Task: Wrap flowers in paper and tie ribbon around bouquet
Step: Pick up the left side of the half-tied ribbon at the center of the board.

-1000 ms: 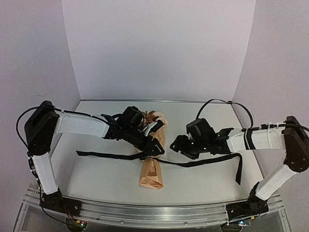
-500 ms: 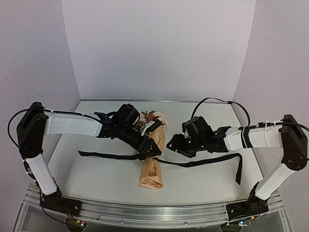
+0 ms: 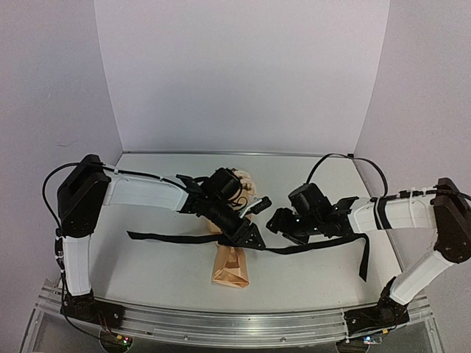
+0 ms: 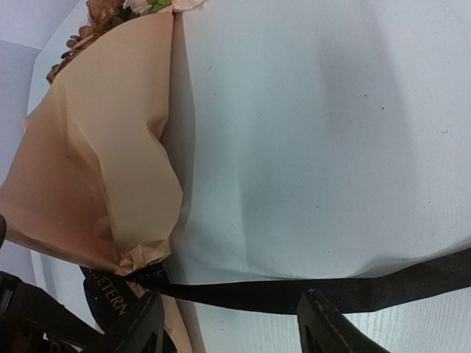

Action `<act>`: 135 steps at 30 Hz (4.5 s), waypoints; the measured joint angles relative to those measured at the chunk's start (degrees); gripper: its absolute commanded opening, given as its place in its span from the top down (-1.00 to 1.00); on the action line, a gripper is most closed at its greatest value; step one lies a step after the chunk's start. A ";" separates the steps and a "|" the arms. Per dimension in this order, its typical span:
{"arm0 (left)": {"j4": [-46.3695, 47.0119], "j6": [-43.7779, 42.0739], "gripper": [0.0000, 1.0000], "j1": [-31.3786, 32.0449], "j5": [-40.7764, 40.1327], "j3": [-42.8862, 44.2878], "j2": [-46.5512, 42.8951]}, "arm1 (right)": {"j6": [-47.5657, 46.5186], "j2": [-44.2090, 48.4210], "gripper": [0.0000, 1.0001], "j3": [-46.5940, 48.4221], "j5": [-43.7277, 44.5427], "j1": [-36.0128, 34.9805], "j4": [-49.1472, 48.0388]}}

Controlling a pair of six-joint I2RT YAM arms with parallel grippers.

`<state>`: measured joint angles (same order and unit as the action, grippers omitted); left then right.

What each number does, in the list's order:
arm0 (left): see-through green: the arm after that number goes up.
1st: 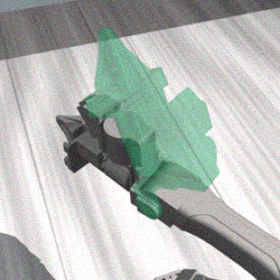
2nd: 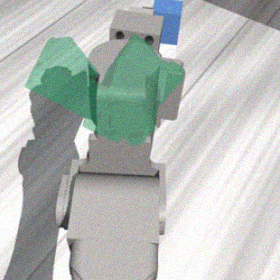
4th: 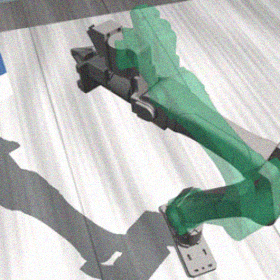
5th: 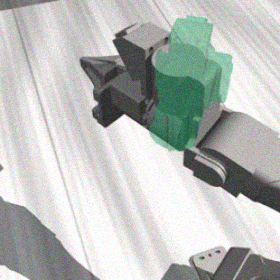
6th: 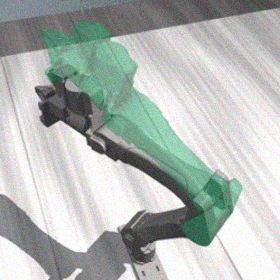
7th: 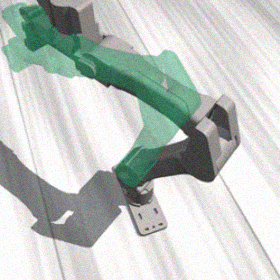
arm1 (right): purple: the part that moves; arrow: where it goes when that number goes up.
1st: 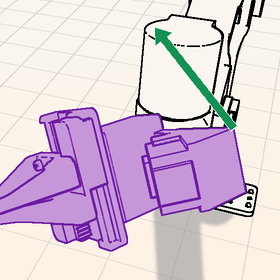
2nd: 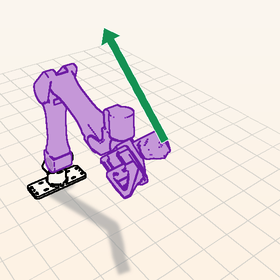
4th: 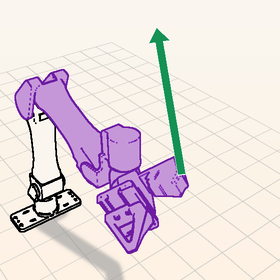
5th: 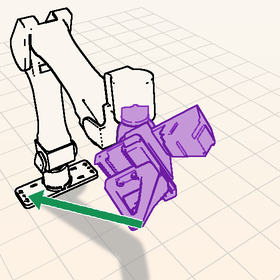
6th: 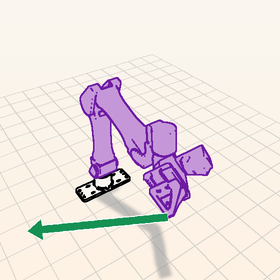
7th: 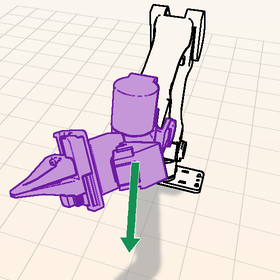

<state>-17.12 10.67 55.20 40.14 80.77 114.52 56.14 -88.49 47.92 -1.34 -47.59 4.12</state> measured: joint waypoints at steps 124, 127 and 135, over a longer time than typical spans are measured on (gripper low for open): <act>23.09 6.92 -0.07 -9.52 -7.91 -22.54 -17.08 | -16.16 -6.25 1.00 21.74 12.37 -10.36 12.57; 23.09 6.42 -0.08 -9.04 -7.98 -22.54 -16.83 | -15.11 -6.19 1.00 20.35 12.21 -10.36 10.69; 22.97 5.50 -0.02 -7.56 -9.08 -22.51 -15.21 | -13.24 -6.19 1.00 19.87 11.95 -10.36 8.95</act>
<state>5.85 16.17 47.64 31.06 58.26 99.31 42.90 -94.67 67.79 10.61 -57.95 13.07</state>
